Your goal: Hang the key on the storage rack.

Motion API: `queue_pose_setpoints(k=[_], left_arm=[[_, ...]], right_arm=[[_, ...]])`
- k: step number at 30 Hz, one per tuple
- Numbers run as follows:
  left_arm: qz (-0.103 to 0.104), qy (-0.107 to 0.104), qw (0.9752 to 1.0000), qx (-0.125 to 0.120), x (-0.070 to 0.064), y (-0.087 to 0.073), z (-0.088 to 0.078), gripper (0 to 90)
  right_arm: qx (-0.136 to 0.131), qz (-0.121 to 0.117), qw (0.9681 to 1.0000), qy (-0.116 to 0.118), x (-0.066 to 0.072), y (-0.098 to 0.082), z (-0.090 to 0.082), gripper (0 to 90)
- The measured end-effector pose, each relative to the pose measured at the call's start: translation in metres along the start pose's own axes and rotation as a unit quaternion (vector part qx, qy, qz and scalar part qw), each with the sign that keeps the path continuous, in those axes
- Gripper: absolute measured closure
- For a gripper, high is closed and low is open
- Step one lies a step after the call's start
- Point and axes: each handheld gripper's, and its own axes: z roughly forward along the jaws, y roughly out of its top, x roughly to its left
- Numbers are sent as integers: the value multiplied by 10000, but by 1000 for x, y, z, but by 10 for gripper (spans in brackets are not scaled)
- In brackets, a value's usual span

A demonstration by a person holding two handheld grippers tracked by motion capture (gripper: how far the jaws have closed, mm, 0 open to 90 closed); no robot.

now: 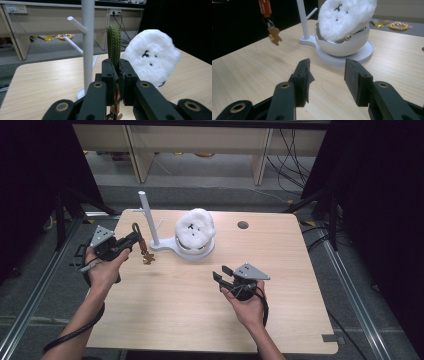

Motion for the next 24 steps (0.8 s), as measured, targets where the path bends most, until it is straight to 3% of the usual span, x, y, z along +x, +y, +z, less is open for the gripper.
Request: queue_pose_setpoints(k=[19, 20, 24], left_arm=[[-62, 585, 9982, 125, 23, 13, 23, 835], [-59, 612, 9980, 134, 23, 13, 25, 836], [-35, 698, 9974, 187, 26, 15, 30, 835]], right_arm=[[-74, -56, 10000, 35, -3, -2, 0, 563], [-34, 76, 10000, 19, -1, -3, 0, 563], [-4, 81, 10000, -9, -1, -3, 0, 561]])
